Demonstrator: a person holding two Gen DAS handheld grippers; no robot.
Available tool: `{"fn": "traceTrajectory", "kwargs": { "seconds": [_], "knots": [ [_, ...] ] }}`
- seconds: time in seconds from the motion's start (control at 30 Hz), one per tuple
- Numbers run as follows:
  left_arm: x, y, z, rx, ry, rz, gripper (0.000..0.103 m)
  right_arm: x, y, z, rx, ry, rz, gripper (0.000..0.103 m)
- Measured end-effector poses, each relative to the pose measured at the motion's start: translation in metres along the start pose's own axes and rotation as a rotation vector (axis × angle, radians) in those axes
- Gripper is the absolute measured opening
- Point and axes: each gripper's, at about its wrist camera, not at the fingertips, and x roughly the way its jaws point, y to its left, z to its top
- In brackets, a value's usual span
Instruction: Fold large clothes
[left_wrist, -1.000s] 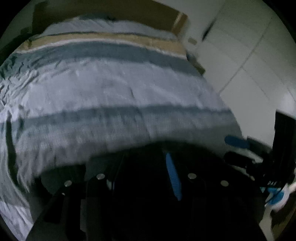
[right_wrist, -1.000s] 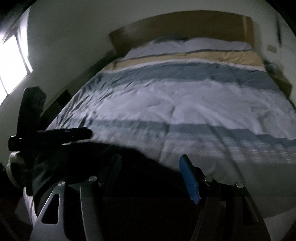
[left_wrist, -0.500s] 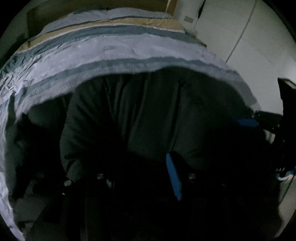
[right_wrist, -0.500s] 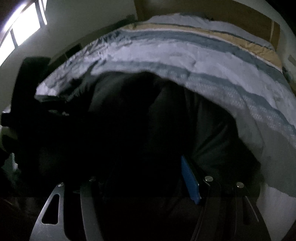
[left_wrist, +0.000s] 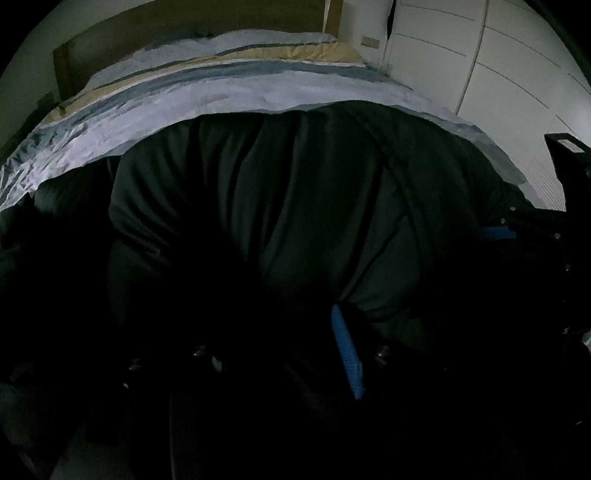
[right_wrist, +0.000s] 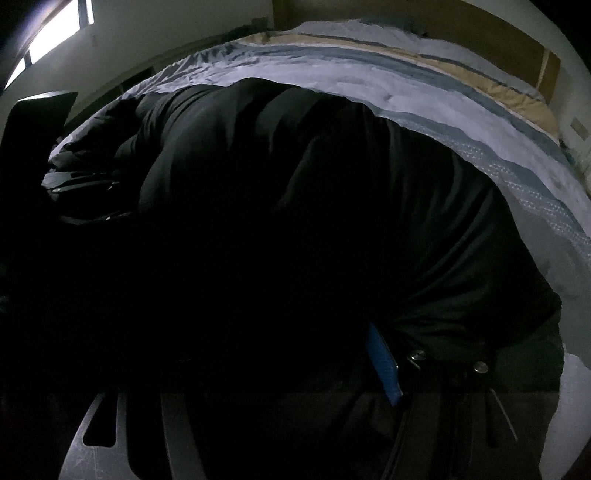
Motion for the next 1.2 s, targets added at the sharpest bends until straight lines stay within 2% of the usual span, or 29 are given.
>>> {"fn": "traceTrajectory", "kwargs": {
  "seconds": [0.17, 0.3, 0.43, 0.53, 0.7, 0.87, 1.2],
  "knots": [
    [-0.007, -0.002, 0.003, 0.007, -0.001, 0.013, 0.043, -0.003, 0.005, 0.004, -0.013, 0.006, -0.027, 0.065],
    [-0.036, -0.004, 0.009, -0.013, -0.003, 0.035, 0.043, -0.025, 0.015, 0.015, -0.016, 0.023, -0.079, 0.065],
    [-0.073, -0.012, 0.011, -0.036, -0.033, 0.037, 0.043, -0.065, 0.023, 0.020, 0.016, -0.043, -0.078, 0.066],
    [-0.081, -0.018, 0.006, -0.042, -0.020, 0.030, 0.044, -0.083, 0.031, 0.018, 0.036, -0.069, -0.050, 0.068],
    [-0.073, -0.025, -0.012, -0.050, -0.005, 0.054, 0.044, -0.060, 0.033, -0.001, 0.040, 0.003, -0.053, 0.068],
    [-0.075, -0.029, -0.016, -0.061, -0.005, 0.065, 0.044, -0.055, 0.033, -0.005, 0.051, 0.009, -0.073, 0.068],
    [-0.126, -0.036, -0.020, -0.048, -0.023, 0.081, 0.044, -0.111, 0.043, -0.016, 0.115, -0.040, -0.098, 0.068]
  ]
}}
